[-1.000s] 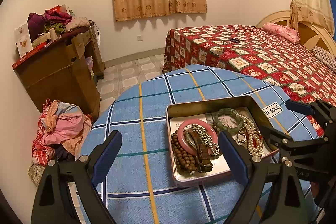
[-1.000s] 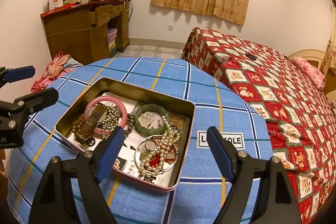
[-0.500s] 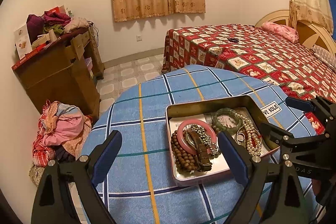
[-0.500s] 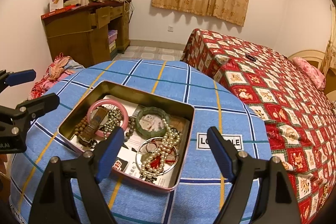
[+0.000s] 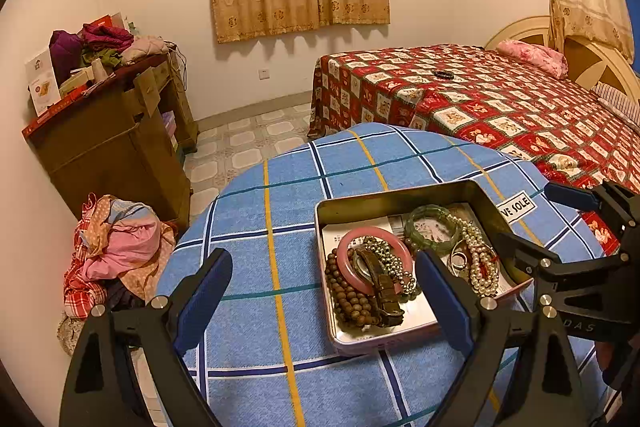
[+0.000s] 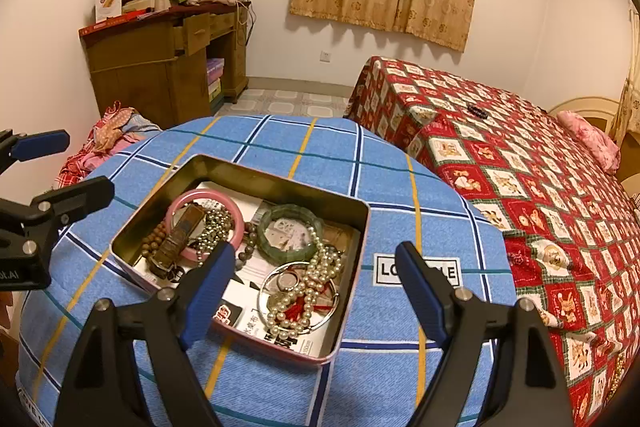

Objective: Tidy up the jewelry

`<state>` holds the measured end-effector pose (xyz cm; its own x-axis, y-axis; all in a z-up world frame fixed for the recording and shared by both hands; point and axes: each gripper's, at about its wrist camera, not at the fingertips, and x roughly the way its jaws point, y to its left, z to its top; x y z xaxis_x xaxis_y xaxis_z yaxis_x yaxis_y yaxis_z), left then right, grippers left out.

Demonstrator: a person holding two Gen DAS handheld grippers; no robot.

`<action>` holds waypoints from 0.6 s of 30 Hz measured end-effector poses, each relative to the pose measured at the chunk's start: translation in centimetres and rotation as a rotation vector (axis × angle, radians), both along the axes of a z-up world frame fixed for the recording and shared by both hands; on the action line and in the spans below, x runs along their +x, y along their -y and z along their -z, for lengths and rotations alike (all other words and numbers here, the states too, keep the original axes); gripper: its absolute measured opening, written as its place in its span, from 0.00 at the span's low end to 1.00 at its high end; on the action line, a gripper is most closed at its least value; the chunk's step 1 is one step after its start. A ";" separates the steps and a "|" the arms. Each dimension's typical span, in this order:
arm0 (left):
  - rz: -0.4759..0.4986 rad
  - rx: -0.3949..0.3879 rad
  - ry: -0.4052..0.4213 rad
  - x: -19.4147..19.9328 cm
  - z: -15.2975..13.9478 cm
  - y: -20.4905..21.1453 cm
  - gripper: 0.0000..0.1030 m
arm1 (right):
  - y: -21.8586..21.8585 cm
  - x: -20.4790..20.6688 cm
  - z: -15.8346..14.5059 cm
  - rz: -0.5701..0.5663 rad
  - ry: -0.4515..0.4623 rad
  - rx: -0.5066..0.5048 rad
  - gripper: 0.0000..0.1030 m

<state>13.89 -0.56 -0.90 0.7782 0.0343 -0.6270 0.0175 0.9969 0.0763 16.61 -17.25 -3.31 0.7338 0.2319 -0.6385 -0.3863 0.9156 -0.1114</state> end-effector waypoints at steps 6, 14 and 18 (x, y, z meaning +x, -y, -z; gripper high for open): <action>0.005 0.008 -0.014 0.1 0.2 0.2 0.90 | 0.0 0.0 0.0 -0.002 -0.002 0.000 0.82; -0.010 0.048 0.000 0.0 0.2 0.4 0.90 | 0.0 0.0 0.0 0.000 0.002 -0.002 0.82; -0.007 0.050 0.008 0.0 0.1 0.5 0.90 | 0.0 -0.1 0.0 0.000 0.003 -0.004 0.82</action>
<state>13.88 -1.06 -0.96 0.7831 0.0708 -0.6179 0.0101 0.9919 0.1265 16.54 -17.25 -3.35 0.7357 0.2292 -0.6373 -0.3856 0.9154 -0.1158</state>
